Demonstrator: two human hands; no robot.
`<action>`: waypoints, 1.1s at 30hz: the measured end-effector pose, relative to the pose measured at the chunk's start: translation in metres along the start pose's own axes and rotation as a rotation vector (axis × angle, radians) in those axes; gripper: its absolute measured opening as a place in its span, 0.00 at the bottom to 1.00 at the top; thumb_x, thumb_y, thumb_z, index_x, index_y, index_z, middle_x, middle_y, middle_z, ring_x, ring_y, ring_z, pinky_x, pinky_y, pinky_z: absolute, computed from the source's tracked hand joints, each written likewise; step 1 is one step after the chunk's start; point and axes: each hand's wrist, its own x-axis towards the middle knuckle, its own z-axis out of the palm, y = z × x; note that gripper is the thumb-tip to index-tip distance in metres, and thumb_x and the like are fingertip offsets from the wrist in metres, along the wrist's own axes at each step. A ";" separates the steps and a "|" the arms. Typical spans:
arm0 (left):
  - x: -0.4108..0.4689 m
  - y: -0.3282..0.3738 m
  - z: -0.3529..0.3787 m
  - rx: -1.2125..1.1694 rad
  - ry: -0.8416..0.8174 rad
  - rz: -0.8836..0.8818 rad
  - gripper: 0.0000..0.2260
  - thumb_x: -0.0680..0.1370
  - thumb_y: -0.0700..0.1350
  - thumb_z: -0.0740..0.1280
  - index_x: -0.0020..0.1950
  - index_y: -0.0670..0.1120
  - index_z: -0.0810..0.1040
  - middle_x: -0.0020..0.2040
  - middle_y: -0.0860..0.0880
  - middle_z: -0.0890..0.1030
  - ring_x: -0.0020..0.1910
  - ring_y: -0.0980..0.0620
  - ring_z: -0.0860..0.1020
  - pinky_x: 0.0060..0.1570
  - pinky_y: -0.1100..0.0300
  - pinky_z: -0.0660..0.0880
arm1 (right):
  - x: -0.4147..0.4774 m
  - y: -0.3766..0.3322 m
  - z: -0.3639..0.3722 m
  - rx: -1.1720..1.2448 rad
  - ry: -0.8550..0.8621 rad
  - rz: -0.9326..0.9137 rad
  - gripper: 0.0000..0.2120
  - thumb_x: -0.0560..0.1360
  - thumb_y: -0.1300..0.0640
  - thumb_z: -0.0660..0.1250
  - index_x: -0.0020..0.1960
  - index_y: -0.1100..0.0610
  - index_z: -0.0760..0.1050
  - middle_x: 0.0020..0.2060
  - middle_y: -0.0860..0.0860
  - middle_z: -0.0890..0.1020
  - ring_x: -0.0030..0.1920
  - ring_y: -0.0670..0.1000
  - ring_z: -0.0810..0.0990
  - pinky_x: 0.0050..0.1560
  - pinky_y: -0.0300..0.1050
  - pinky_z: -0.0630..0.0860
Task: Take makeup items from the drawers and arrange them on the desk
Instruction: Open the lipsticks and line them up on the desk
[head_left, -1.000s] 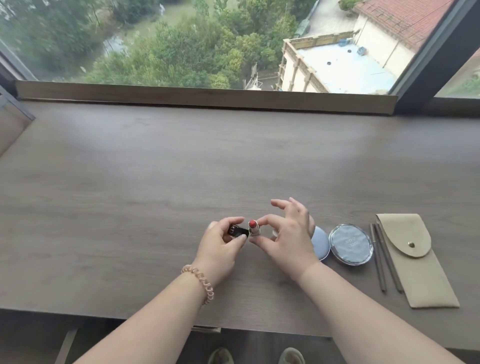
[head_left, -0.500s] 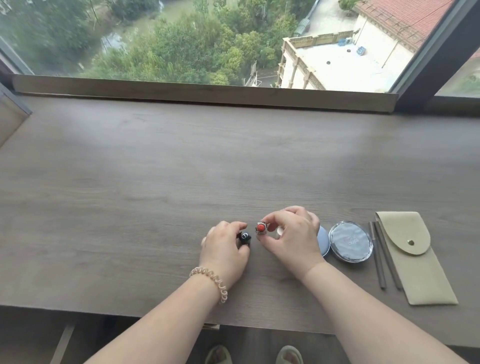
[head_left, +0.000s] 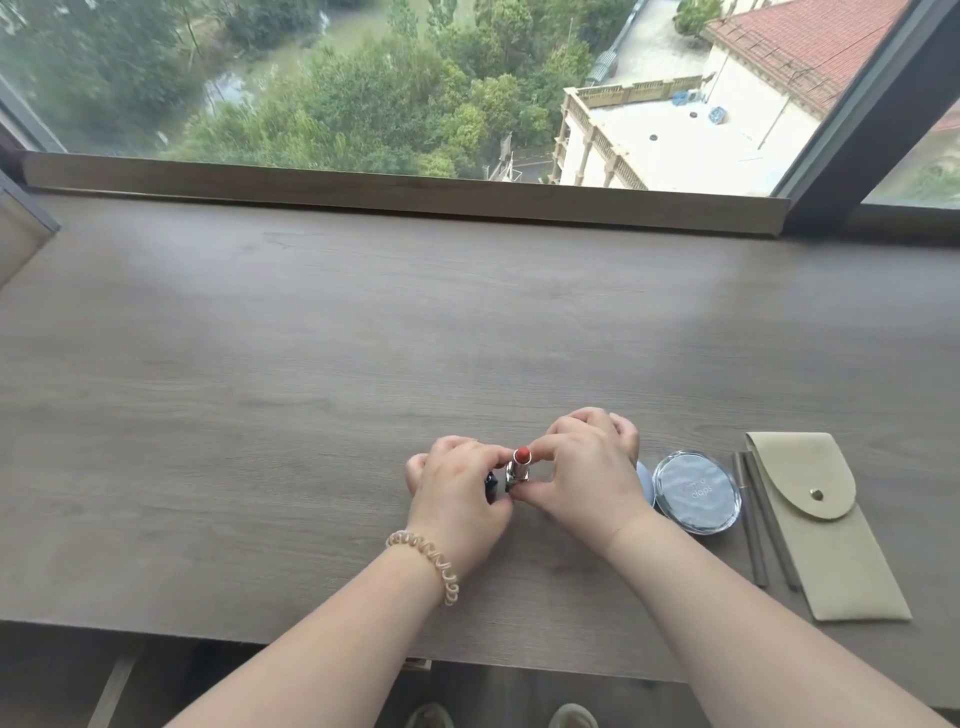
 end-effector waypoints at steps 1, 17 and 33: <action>0.000 -0.001 0.001 0.009 0.008 0.004 0.14 0.69 0.46 0.69 0.53 0.57 0.79 0.48 0.60 0.80 0.62 0.55 0.69 0.47 0.61 0.50 | 0.000 -0.001 0.000 -0.019 0.005 0.001 0.08 0.60 0.42 0.75 0.37 0.43 0.83 0.37 0.44 0.80 0.55 0.53 0.74 0.60 0.48 0.50; 0.002 -0.001 0.014 0.091 0.067 -0.041 0.06 0.70 0.52 0.68 0.44 0.54 0.80 0.49 0.58 0.79 0.65 0.53 0.66 0.52 0.58 0.51 | -0.003 -0.004 -0.004 -0.179 -0.074 0.037 0.14 0.69 0.38 0.66 0.50 0.44 0.79 0.45 0.45 0.80 0.57 0.51 0.69 0.52 0.48 0.53; -0.001 0.012 -0.003 0.266 -0.088 -0.128 0.31 0.68 0.58 0.67 0.70 0.58 0.64 0.62 0.56 0.72 0.67 0.51 0.61 0.61 0.53 0.56 | -0.012 0.001 -0.035 -0.280 -0.123 0.033 0.10 0.68 0.49 0.67 0.49 0.47 0.76 0.47 0.45 0.80 0.54 0.51 0.74 0.55 0.48 0.57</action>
